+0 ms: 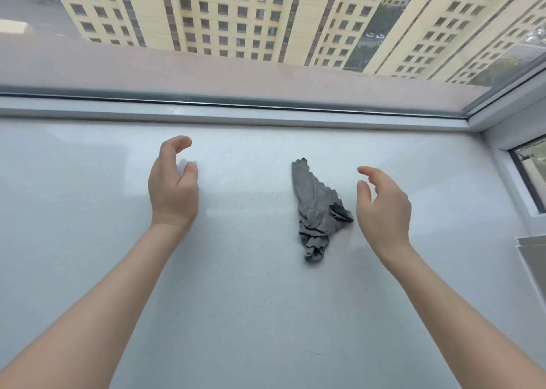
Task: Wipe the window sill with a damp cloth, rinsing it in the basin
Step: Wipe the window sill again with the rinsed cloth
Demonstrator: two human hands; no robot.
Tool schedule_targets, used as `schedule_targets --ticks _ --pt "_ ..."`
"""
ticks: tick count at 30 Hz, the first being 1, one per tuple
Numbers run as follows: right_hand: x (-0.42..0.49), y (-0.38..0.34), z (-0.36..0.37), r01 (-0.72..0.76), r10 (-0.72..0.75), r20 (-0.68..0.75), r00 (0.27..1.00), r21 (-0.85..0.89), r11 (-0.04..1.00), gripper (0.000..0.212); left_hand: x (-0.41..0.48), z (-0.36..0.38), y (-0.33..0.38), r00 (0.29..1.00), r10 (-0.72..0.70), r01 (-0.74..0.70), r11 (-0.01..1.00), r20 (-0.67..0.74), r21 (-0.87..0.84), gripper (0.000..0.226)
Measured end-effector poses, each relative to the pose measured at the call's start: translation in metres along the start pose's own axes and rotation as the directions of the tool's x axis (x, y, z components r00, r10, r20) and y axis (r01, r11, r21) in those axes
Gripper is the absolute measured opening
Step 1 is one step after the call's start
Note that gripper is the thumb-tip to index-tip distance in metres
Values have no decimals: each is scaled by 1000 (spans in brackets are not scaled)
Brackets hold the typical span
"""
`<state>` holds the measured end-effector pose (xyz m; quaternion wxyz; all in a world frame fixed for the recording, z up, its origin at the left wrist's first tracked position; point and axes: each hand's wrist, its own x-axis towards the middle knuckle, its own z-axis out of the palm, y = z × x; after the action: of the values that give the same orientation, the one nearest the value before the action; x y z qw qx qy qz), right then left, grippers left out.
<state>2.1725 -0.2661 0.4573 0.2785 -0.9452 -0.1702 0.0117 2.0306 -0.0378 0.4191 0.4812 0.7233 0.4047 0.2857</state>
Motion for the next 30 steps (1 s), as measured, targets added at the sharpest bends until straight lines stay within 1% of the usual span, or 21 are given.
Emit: schedule_targets --ticks 1,2,4,5,6,8,10,12,14,16,17,18,19,21,23,25,26,27,28,29,30 --pt "-7 -1 4 108 -108 -32 994 -24 994 29 1 4 2 1000 11 -12 1000 8 25 42" --pt "-13 -2 11 187 -186 17 982 -47 981 33 2 8 4 1000 23 -24 998 18 52 42" --pt "-23 -1 34 320 -285 228 931 -132 938 50 2 16 7 998 59 -63 991 37 122 44" --pt "-25 3 48 391 -325 311 893 -179 903 57 1 20 8 995 85 -92 983 46 161 44" --pt "-23 7 61 455 -364 363 858 -207 866 60 0 26 9 992 116 -125 973 59 195 43" --pt "-3 7 79 538 -432 398 809 -206 817 57 -1 39 9 980 177 -195 949 91 247 42" --pt "31 -6 90 616 -506 420 753 -180 767 56 -2 56 8 970 223 -241 927 94 287 40" --pt "66 -22 99 660 -550 432 714 -154 735 55 -4 76 8 964 256 -266 909 75 321 36" --pt "90 -27 106 699 -596 428 679 -129 703 48 -8 100 10 962 266 -271 887 64 374 33" --pt "102 -14 101 719 -619 434 654 -103 687 44 -12 119 11 952 287 -302 824 107 479 31" --pt "108 2 91 708 -615 423 665 -97 699 46 -13 126 11 937 312 -345 778 154 525 31" --pt "114 22 78 677 -593 396 701 -106 729 49 -13 131 13 914 340 -406 730 222 550 32" --pt "121 46 64 626 -549 365 752 -137 768 53 -13 137 15 881 363 -474 686 304 553 34" --pt "138 102 31 465 -400 275 874 -240 852 57 -11 149 22 807 389 -587 617 445 524 38" --pt "157 158 -6 235 -179 190 965 -337 912 55 -11 165 30 767 389 -634 584 510 507 41" --pt "169 184 -29 35 8 107 994 -390 920 50 -13 177 34 762 379 -640 565 525 520 42" --pt "170 182 -27 -33 59 57 997 -384 923 48 -13 180 34 764 383 -640 554 519 533 42" --pt "165 170 -20 -62 70 10 998 -343 937 46 -13 181 33 765 387 -639 548 514 539 43" --pt "153 152 -8 -15 12 -14 1000 -304 953 45 -14 181 31 765 389 -640 545 513 541 43" --pt "138 131 10 123 -131 -12 991 -264 956 44 -14 181 31 765 389 -640 545 513 542 43" --pt "119 110 29 317 -317 39 948 -234 919 42 -13 180 31 766 390 -639 543 510 545 44"
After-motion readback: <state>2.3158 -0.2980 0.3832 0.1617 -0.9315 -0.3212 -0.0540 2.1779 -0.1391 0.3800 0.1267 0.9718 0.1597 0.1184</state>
